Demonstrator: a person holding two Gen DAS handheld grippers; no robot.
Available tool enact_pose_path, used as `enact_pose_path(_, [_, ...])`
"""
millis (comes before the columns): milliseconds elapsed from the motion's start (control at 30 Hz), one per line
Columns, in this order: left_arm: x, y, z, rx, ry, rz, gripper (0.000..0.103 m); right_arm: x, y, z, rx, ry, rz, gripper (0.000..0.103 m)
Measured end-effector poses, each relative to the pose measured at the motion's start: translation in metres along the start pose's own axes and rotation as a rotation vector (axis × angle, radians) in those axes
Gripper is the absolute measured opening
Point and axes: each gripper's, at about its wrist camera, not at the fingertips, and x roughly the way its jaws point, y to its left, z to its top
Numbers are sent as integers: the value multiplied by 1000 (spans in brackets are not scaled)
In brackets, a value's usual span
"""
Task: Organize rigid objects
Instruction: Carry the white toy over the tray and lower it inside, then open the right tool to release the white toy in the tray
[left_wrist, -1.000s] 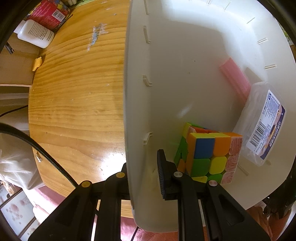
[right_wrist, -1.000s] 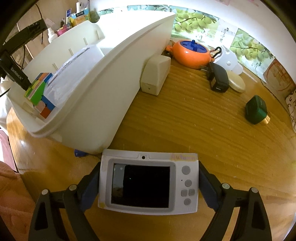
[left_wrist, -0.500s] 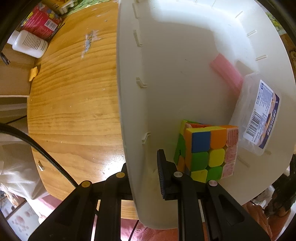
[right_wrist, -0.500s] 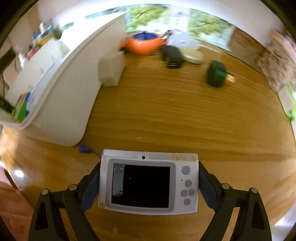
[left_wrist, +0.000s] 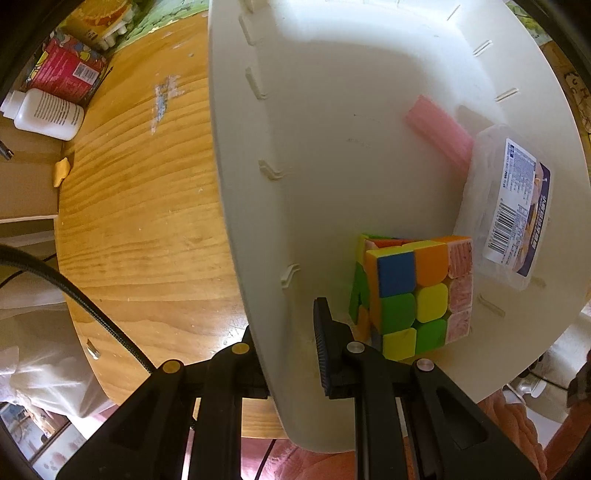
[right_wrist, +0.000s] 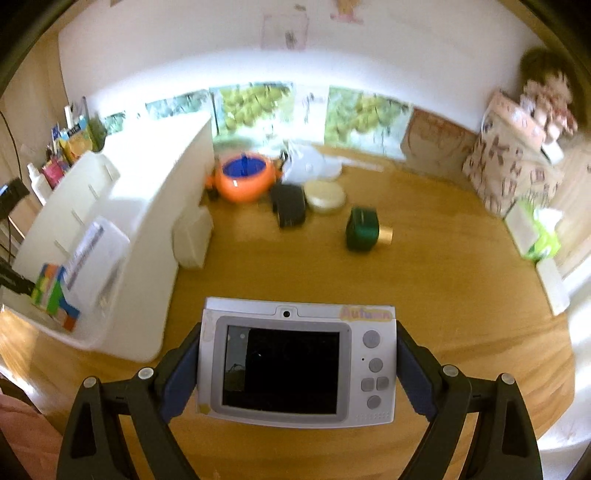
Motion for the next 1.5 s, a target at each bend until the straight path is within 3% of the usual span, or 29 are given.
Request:
enact_pose_path(267, [-7, -4, 6, 19, -6, 6, 19, -18, 29, 40, -91, -119, 37, 93])
enact_pose_path(533, [-8, -5, 11, 22, -2, 5, 19, -27, 77, 65, -192, -178, 145, 93])
enact_pose_path(1033, [-6, 5, 12, 5, -1, -21, 19, -13, 172, 59, -411, -106, 333, 93])
enact_pose_path(1267, [-4, 5, 14, -3, 8, -14, 19, 0, 178, 55, -419, -19, 353, 94])
enact_pose_path(1500, [4, 3, 20, -12, 22, -6, 19, -7, 156, 69, -335, -79, 376, 94])
